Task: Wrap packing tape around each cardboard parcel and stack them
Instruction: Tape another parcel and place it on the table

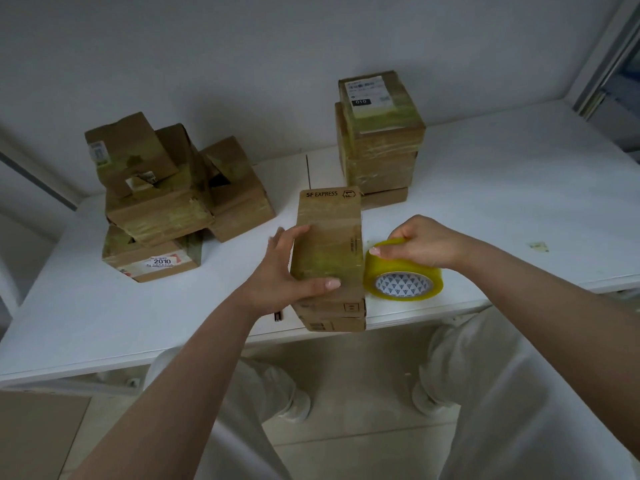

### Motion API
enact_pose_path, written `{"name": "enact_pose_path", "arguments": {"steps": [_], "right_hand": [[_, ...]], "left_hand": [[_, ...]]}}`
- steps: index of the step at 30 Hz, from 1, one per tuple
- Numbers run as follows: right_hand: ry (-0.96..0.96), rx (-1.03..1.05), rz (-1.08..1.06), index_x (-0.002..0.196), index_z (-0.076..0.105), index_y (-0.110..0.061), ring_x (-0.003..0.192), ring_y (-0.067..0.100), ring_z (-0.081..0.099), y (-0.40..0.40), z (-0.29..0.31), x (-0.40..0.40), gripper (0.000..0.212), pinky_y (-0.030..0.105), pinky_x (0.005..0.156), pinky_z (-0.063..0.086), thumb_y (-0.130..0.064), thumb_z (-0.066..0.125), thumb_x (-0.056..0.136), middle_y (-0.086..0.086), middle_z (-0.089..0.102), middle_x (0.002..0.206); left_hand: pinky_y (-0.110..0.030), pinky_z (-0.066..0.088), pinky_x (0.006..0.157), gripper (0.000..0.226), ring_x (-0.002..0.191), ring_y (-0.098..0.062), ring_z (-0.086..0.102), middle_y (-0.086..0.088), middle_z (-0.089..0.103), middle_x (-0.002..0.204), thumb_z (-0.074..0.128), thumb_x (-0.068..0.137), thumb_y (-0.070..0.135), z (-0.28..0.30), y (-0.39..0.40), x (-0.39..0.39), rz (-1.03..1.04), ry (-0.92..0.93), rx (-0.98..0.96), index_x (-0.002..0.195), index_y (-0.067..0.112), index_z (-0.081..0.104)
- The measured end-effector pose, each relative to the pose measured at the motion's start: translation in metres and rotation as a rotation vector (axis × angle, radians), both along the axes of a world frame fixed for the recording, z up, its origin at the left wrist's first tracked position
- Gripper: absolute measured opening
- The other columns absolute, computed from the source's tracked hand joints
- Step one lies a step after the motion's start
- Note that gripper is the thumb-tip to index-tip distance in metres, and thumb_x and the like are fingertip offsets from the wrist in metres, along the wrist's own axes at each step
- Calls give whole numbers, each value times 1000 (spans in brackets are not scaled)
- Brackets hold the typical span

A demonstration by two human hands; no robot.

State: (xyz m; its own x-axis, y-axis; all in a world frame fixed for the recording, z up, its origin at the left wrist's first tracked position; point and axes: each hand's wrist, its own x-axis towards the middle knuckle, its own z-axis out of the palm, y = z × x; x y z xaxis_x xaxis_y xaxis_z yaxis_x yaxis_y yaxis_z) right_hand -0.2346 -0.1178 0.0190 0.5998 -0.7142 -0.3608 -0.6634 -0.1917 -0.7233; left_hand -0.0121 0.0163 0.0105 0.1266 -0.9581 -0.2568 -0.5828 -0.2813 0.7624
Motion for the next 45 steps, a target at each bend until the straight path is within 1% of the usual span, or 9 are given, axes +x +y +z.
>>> {"name": "enact_pose_path", "arguments": {"steps": [5, 10, 16, 21, 27, 33, 35, 38, 45], "right_hand": [[-2, -3, -9, 80, 72, -6, 70, 19, 64, 1, -2, 0, 44, 27, 63, 48, -50, 67, 84, 8, 66, 77], [-54, 65, -14, 80, 68, 1, 71, 20, 60, 0, -4, -6, 49, 30, 67, 46, -48, 67, 85, 9, 60, 74], [-5, 76, 46, 100, 71, -15, 93, 17, 61, -3, 2, -11, 33, 29, 79, 48, -45, 65, 87, 3, 66, 100], [357, -203, 153, 116, 61, -45, 120, 15, 50, -7, -10, -13, 34, 35, 94, 41, -63, 50, 89, -14, 55, 128], [-74, 53, 61, 105, 63, -37, 116, 19, 54, 6, -35, -15, 13, 38, 101, 43, -38, 53, 97, -8, 60, 118], [-176, 87, 28, 100, 66, -30, 104, 17, 56, 11, -50, -12, 13, 31, 89, 48, -30, 53, 98, -6, 62, 112], [-193, 91, 14, 97, 69, -25, 99, 12, 58, 11, -51, -11, 13, 21, 79, 44, -27, 56, 97, -11, 65, 102], [-197, 84, -29, 96, 72, -22, 99, 10, 60, 9, -52, -12, 14, 24, 81, 45, -29, 59, 95, -14, 66, 102], [-182, 68, -15, 86, 69, -34, 106, 17, 60, 4, -50, -3, 9, 38, 96, 49, -32, 63, 92, -9, 67, 107]], "left_hand": [[-52, -5, 117, 71, 149, -15, -14, 5, -8, 163, 31, 97, 59, 20, -29, -40, -116, -457, -193, 156, 29, 4], [-57, -3, 118, 58, 147, -22, -22, 8, -19, 161, 8, 100, 53, -4, -38, -58, -273, -837, -24, 154, 37, -9], [-55, -5, 118, 56, 148, -22, -20, 9, -16, 162, 9, 102, 50, -3, -38, -57, -268, -820, -42, 154, 38, -7], [-55, -6, 118, 56, 148, -22, -20, 9, -17, 162, 10, 102, 49, -3, -38, -57, -268, -811, -36, 154, 38, -8], [-53, -4, 120, 58, 149, -19, -17, 10, -10, 163, 14, 102, 51, -1, -32, -55, -233, -748, -89, 155, 35, -2], [-20, 43, 102, 32, 121, -3, 50, 13, 56, 130, 44, 103, 29, 4, -19, -36, 405, 202, -419, 133, 28, 53], [-22, 48, 98, 21, 110, -2, 56, 15, 61, 113, 47, 102, 20, -6, -17, -15, 719, 302, -491, 116, 26, 61], [-27, 45, 99, 22, 113, -18, 58, 3, 62, 118, 48, 100, 17, -39, -10, 18, 905, 110, -273, 119, 22, 60], [-43, 44, 102, 48, 121, -35, 49, -18, 48, 133, 63, 89, 12, -99, -12, 36, 582, -370, 154, 134, 4, 46]]}}
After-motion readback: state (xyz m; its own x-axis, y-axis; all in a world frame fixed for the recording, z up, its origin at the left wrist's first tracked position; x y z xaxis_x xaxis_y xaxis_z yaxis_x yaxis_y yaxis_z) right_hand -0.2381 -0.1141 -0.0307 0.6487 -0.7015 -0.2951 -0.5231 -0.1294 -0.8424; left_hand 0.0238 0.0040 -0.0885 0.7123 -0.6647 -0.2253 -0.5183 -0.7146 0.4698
